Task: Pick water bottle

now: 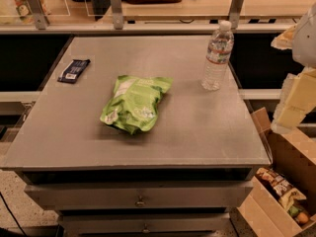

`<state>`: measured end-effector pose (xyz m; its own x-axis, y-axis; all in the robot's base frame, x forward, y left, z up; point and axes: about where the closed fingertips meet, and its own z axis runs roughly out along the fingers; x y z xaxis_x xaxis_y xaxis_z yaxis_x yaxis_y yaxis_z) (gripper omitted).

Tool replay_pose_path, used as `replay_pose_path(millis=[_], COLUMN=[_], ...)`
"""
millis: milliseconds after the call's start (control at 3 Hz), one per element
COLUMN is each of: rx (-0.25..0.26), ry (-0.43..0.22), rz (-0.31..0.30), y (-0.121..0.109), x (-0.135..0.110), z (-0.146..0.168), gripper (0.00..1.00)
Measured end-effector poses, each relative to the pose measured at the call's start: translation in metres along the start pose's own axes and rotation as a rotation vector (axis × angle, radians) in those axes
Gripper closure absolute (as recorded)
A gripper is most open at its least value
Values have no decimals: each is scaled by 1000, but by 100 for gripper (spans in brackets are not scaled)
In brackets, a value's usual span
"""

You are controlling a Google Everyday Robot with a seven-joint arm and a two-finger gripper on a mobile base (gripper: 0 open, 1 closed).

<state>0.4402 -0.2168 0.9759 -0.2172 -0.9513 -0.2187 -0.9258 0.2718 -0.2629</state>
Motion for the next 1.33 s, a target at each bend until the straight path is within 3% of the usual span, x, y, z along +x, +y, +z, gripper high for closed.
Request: replay_pose_path(millis=[667, 1000, 1333], rx=[22, 41, 55], ry=[-13, -83, -206], rz=[-7, 20, 92], y=[-1, -10, -37], x=[-1, 0, -5], z=[-1, 17, 52], gripper=[0, 0, 0])
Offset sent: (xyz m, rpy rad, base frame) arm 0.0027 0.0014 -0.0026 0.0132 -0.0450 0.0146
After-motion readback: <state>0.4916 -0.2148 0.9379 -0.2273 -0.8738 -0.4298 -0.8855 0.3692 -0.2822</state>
